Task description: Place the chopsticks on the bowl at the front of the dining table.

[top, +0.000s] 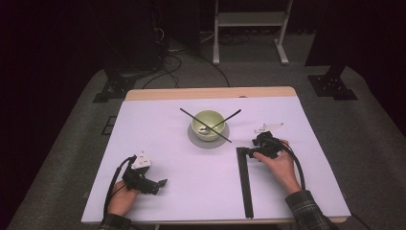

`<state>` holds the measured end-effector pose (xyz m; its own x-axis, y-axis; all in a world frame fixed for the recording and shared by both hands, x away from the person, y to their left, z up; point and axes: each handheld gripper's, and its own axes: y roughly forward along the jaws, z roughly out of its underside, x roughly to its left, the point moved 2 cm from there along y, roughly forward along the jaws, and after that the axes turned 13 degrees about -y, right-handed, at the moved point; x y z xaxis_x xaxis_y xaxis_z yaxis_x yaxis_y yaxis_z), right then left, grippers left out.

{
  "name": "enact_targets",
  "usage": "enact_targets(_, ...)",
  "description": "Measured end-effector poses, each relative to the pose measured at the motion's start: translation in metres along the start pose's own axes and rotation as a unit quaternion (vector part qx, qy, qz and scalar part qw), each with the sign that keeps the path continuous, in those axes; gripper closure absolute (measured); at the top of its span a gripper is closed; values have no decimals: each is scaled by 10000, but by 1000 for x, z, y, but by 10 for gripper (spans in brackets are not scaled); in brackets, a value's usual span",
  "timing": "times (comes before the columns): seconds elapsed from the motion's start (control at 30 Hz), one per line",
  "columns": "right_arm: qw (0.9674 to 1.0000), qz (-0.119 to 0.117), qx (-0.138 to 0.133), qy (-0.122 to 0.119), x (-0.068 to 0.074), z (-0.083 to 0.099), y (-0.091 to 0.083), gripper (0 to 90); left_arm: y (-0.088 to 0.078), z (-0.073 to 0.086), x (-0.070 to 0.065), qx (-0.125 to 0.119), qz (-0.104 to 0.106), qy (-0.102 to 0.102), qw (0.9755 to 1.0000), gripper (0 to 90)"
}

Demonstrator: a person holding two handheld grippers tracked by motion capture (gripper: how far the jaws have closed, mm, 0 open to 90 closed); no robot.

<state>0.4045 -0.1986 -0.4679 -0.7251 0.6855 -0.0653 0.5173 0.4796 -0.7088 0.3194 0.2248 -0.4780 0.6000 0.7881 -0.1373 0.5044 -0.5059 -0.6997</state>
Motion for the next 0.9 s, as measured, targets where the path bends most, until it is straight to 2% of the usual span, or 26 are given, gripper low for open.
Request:
enact_targets(0.3, 9999, 92, 74, -44, -2, 2, -1, 363, 0, 0, 0, -2, -1, 0, 10000, 0)
enact_targets(0.43, 9996, 231, 142, -88, -4, 3, -2, 363, 0, 0, 0, -1, -2, 0, 10000, 0)
enact_targets(0.6, 9996, 231, 136, -71, -5, 4, -3, 362, 0, 0, 0, 0, -1, 0, 10000, 0)
enact_targets(0.9, 9999, 120, -93, 52, -5, 3, -15, 351, 0, 0, 0, -2, -2, 0, 10000, 0)
